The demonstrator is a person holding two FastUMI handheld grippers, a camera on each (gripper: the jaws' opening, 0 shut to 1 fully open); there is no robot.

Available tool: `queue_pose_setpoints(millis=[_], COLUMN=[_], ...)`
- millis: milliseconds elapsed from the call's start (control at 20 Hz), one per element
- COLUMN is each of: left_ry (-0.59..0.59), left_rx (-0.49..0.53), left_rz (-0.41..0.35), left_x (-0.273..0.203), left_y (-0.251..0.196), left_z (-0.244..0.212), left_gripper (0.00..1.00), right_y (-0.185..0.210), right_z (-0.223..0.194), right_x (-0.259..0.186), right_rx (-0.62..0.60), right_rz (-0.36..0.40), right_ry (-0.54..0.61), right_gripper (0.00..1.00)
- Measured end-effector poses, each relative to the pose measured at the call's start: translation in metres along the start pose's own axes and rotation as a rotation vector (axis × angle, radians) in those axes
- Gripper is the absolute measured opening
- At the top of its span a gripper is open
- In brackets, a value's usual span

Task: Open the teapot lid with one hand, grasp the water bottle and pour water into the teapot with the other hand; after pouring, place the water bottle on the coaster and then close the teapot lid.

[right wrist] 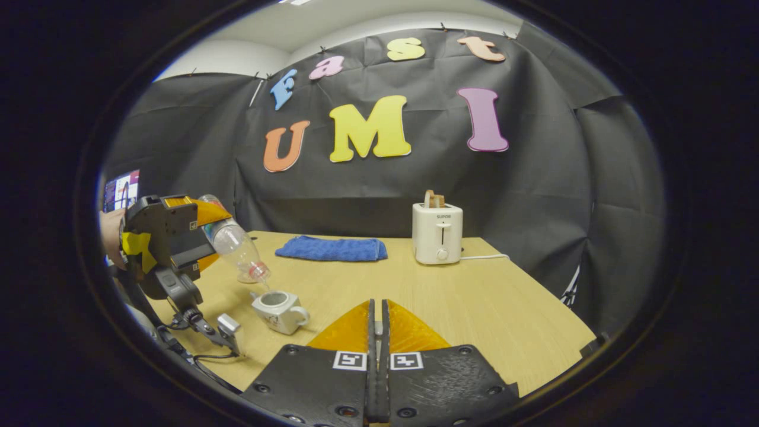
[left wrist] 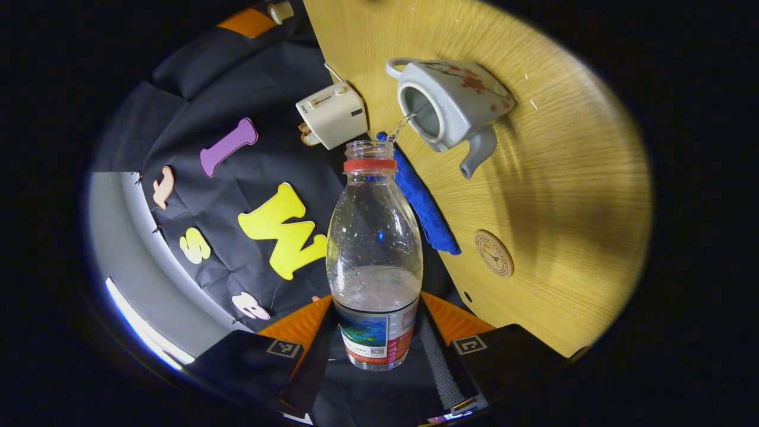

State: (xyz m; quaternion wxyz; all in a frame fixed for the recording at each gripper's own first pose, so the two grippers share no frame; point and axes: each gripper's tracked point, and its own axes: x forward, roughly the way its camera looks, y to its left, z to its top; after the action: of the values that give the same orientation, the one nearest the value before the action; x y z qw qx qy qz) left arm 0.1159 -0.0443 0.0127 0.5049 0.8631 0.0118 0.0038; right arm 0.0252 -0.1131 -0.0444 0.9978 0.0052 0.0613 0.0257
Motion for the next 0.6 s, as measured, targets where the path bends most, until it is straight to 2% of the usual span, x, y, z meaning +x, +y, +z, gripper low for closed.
queue_pose_setpoints(millis=[600], left_ry=[-0.012], left_rx=[0.050], left_rz=[-0.004], left_x=[0.0023], left_y=[0.0036], left_z=[0.0035], left_gripper=[0.77], right_y=[0.0020], right_z=[0.0019], right_x=[0.0012], right_rx=[0.007], right_rz=[0.014], right_ry=[-0.005], right_gripper=[0.00])
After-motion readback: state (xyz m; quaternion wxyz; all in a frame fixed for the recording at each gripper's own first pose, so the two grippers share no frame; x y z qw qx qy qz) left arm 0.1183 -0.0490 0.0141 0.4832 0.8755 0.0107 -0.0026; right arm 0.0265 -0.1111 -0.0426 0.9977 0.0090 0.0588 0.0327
